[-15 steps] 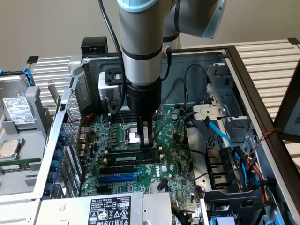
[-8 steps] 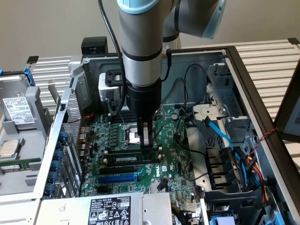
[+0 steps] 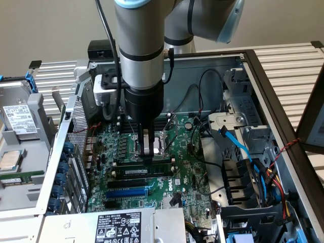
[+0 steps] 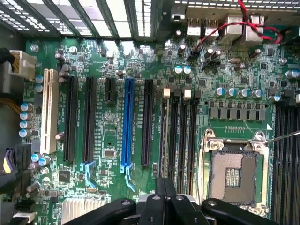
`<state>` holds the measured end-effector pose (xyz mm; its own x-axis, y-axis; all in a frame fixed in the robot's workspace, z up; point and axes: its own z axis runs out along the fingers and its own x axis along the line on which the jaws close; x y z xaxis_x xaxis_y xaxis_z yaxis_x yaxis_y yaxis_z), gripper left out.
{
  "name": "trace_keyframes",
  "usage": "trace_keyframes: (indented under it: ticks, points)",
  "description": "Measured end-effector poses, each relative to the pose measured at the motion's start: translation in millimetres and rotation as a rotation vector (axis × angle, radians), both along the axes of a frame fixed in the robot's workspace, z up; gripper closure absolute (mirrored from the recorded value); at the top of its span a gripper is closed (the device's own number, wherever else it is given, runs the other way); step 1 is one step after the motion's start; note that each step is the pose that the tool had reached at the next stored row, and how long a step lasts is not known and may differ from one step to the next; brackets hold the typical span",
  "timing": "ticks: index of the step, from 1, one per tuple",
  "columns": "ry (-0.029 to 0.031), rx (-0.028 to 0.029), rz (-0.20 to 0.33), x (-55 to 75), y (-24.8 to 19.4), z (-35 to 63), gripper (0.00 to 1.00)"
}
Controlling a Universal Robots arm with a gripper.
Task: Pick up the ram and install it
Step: 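Press down the ram until it locks into place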
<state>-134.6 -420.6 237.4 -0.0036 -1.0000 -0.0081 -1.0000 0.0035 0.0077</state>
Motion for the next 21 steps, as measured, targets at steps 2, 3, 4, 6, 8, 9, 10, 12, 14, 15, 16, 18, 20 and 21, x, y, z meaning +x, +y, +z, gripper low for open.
trace_keyframes:
  ticks: [2, 3, 4, 6, 8, 9, 10, 12, 14, 15, 16, 18, 20, 21]
  points:
    - [-0.0005, 0.0002, 0.0, -9.0, 0.1, 0.0, 0.89]
    - [-0.0006, 0.0002, 0.0, -13.5, 0.4, -0.2, 0.89]
    - [-0.0006, 0.0002, 0.0, -18.0, 0.7, -0.5, 0.89]
    - [-0.0005, 0.0001, 0.0, -27.0, 1.4, -1.5, 0.89]
    - [-0.0007, 0.0003, 0.0, -31.3, 1.6, -2.7, 0.89]
    - [-0.0006, 0.0003, 0.0, -31.3, 1.5, -3.0, 0.89]
    - [-0.0006, 0.0002, 0.0, -31.3, 1.5, -3.3, 0.89]
    - [-0.0006, 0.0002, 0.0, -31.4, 1.5, -5.0, 0.89]
    - [-0.0007, 0.0003, 0.0, -31.4, 1.5, -6.4, 0.89]
    - [-0.0006, 0.0002, 0.0, -31.4, 1.5, -6.8, 0.89]
    - [-0.0006, 0.0002, 0.0, -31.5, 1.5, -7.3, 0.89]
    - [-0.0005, 0.0, 0.0, -31.5, 1.4, -8.4, 0.89]
    - [0.0, -0.0006, 0.0, -31.5, 1.3, -9.3, 0.89]
    - [0.0, -0.0002, 0.0, -31.6, 1.2, -10.1, 0.89]
